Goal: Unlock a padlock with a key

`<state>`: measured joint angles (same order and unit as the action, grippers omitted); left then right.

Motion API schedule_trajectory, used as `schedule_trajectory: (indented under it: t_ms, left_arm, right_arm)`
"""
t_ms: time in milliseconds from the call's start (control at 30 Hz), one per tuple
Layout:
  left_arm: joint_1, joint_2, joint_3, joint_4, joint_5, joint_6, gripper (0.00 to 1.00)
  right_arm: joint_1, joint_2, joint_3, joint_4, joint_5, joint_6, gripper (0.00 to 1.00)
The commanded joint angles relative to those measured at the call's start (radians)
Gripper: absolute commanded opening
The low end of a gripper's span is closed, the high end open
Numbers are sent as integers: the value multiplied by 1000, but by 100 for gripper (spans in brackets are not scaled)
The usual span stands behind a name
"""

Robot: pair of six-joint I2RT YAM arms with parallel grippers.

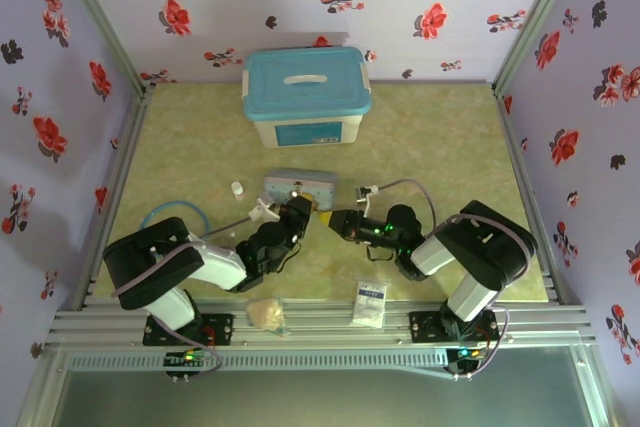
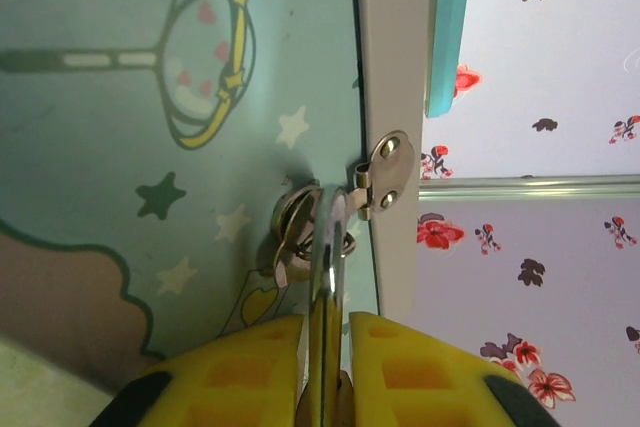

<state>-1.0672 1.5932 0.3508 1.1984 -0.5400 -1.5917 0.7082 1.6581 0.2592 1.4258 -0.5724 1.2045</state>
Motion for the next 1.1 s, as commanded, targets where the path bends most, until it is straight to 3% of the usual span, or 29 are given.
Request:
schedule_trajectory:
  t_ms: [0,233,467,1067]
  left_arm:
    - [-44,-7,31,117,153,-11,0]
    - [-40,15,33,117,155,-12,0]
    - [-40,38,40,113,153,42,0]
    - [-40,87,54,117,171,21,0]
  right_arm:
    - [-51,54,43,-40,5,9,0]
    - [-84,109,74,-40,-109,73,0]
    - [-81,46,24,-41,-60,89,0]
    - [-107,100,105,-41,-93,276,0]
